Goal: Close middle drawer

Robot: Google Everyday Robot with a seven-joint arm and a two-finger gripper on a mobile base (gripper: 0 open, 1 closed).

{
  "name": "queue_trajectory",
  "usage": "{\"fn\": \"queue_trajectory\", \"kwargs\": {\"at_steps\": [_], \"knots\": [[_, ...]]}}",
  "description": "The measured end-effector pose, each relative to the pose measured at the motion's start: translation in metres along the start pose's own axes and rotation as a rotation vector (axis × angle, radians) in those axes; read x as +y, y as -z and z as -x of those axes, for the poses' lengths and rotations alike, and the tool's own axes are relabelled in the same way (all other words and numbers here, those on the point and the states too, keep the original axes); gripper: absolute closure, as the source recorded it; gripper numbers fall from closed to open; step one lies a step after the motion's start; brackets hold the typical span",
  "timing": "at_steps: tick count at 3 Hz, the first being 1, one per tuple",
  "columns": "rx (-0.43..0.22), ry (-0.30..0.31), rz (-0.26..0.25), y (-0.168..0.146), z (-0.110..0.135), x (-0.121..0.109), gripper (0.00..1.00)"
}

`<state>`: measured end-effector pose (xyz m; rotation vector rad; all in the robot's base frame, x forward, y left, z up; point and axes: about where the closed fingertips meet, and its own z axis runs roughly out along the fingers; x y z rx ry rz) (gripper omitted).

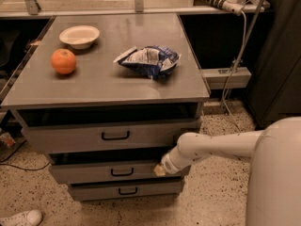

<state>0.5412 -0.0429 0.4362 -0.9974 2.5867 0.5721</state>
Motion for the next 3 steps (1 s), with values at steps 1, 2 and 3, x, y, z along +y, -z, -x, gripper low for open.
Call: {"fn": "queue_trajectory", "kwargs": {"at_steps": [1,2,3], "knots": [[0.0,0.0,0.0,0.0,0.0,0.0,0.58],[0.0,0.0,0.0,0.0,0.0,0.0,0.34],[0.0,0.0,0.0,-0.0001,0.0,0.0001,0.11]]}}
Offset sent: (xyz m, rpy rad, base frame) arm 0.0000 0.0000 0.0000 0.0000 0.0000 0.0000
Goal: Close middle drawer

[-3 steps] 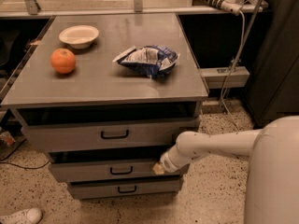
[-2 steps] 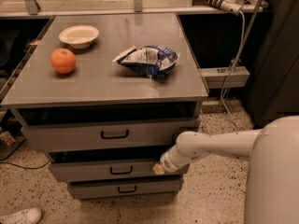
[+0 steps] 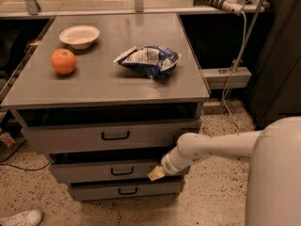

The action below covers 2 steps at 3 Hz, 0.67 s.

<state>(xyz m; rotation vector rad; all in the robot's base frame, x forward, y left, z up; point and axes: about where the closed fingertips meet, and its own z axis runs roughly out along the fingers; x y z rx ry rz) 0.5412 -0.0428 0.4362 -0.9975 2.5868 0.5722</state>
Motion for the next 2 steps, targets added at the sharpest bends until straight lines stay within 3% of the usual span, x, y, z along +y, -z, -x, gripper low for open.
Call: {"fn": "queue_trajectory", "kwargs": {"at_steps": [1,2], "knots": [[0.0,0.0,0.0,0.0,0.0,0.0,0.0],[0.0,0.0,0.0,0.0,0.0,0.0,0.0]]}}
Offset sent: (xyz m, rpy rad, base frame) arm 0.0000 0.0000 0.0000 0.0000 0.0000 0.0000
